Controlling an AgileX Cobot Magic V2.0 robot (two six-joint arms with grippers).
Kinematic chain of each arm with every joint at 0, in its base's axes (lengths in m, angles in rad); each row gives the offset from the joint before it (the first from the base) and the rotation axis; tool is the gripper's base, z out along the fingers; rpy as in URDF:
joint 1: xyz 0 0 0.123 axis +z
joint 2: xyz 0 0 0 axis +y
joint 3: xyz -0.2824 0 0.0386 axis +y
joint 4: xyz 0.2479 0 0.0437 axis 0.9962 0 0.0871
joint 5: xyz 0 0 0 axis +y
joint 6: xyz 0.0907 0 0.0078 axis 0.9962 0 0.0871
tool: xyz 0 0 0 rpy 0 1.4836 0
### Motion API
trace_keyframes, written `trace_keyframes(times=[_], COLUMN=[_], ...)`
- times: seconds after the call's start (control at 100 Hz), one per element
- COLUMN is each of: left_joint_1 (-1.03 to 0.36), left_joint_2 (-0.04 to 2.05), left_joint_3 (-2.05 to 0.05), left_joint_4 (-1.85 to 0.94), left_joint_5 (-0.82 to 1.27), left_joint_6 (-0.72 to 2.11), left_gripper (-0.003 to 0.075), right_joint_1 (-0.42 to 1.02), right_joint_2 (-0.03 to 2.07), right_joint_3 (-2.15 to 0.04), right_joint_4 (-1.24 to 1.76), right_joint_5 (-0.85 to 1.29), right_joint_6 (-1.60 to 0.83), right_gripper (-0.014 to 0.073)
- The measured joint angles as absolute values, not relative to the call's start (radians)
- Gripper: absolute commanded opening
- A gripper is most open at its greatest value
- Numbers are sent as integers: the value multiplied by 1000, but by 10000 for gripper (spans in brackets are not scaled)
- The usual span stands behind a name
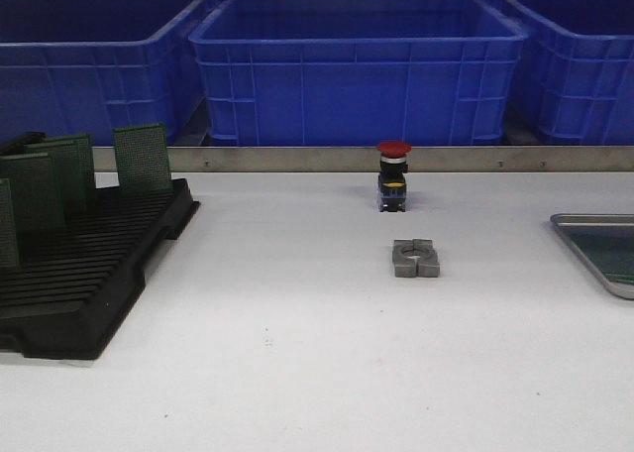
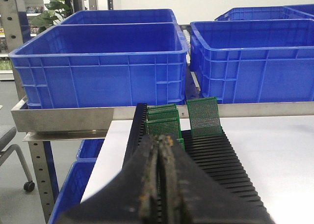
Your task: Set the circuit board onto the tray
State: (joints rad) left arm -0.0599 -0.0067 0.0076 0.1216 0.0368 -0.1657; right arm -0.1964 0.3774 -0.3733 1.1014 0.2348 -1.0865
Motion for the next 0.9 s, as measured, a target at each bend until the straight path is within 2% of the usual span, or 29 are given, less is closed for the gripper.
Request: trace_keyframes(times=[0.19, 0.33, 0.66, 0.9], left_joint_1=[-60, -60, -60, -60], left_joint_2=[-7, -7, -7, -7], left_joint_3=[8, 8, 8, 8], left_joint_4=[122, 120, 120, 120], left_joint_5=[37, 37, 37, 37], left_joint_6=[-166, -166, -166, -166], left_gripper=[-18, -18, -18, -18], right_joint_1=[-196, -196, -158, -68], right_joint_2=[376, 339, 243, 219], right_joint_3=[-373, -373, -350, -216], right_joint_4=[1093, 969, 350, 21], right_joint_5=[235, 241, 251, 77], right_joint_6=[-1075, -949, -332, 11], right_gripper=[-69, -69, -69, -69])
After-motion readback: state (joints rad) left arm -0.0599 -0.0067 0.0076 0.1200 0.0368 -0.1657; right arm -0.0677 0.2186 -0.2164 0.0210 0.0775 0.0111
